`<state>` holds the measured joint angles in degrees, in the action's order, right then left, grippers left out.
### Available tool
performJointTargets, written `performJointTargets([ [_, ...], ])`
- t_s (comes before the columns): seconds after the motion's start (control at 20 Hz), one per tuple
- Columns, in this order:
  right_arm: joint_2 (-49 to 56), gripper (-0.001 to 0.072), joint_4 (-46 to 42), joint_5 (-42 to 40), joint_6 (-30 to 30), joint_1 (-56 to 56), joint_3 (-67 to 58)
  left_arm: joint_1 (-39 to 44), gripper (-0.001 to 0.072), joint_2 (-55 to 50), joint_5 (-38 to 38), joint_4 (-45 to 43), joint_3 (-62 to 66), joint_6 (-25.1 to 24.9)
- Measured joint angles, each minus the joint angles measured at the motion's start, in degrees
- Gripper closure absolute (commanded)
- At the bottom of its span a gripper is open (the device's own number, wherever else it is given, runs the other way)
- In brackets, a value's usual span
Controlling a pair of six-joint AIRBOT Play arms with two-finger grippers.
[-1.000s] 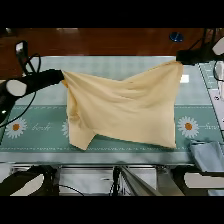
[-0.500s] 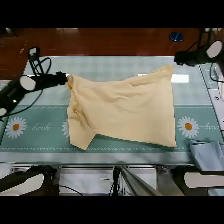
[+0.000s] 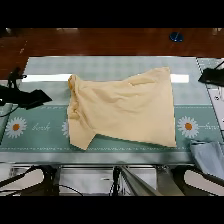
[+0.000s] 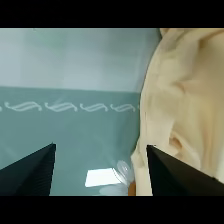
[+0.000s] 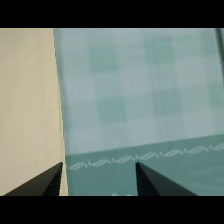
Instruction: Fold the shirts.
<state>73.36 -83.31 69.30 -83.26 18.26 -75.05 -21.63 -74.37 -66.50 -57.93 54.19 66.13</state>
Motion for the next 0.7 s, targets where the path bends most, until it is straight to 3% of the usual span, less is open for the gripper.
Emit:
performJointTargets([
  [0.55,-9.5,0.0183,7.6,2.2,6.2,8.9,21.7,8.5,0.0043,-12.0,-5.3,5.9,-3.3,-4.7],
  [0.6,-10.9,0.0184,7.7,2.3,6.5,9.9,23.1,9.2,0.0168,-12.4,-4.3,6.8,-3.3,-4.8],
  [0.65,-12.1,0.0184,7.7,2.4,6.8,10.9,24.4,9.7,0.0374,-12.8,-2.8,7.2,-3.4,-5.0],
  [0.7,-13.4,0.0184,7.7,2.6,6.9,11.8,25.6,10.1,0.0498,-13.1,-0.8,7.0,-3.5,-5.2],
])
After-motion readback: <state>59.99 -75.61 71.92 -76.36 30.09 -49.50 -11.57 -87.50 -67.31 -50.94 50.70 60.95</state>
